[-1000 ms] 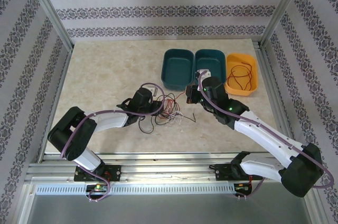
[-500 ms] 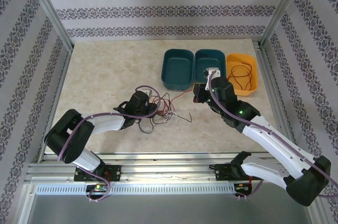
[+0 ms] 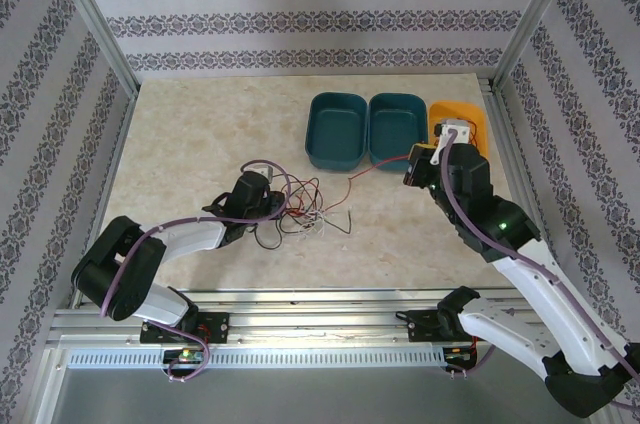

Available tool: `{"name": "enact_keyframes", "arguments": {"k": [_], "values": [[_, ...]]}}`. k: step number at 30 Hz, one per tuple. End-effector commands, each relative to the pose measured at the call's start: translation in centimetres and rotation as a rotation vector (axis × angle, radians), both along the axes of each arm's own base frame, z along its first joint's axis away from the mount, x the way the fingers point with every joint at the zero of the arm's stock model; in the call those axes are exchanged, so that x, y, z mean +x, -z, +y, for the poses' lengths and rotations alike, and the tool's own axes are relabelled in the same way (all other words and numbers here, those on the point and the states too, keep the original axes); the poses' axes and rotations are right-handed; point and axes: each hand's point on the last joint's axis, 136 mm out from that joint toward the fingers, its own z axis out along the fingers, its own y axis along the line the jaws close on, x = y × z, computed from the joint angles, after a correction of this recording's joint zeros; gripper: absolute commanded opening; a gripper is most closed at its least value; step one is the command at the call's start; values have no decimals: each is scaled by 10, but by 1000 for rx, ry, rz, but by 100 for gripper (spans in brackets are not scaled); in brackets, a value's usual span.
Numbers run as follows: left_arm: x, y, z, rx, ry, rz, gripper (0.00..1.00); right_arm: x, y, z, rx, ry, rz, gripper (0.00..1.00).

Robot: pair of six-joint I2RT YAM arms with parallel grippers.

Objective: Untangle the cables

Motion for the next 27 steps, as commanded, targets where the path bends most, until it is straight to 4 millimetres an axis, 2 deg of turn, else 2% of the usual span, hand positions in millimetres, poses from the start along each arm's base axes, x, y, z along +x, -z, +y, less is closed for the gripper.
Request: {"name": "enact_keyframes", "arguments": {"k": [1, 15, 23, 27], "values": [[-2, 3, 13, 17, -39, 18, 19, -6, -12, -20, -57, 58, -6, 0], [-2, 3, 23, 21, -65, 21, 16, -13, -49, -47, -151, 140, -72, 0], [-6, 4, 26, 22, -63, 25, 16, -20, -79, -76, -251, 255, -151, 0], [-5, 3, 22, 11, -48, 21, 20, -19, -99, -83, -292, 298, -209, 0]]}}
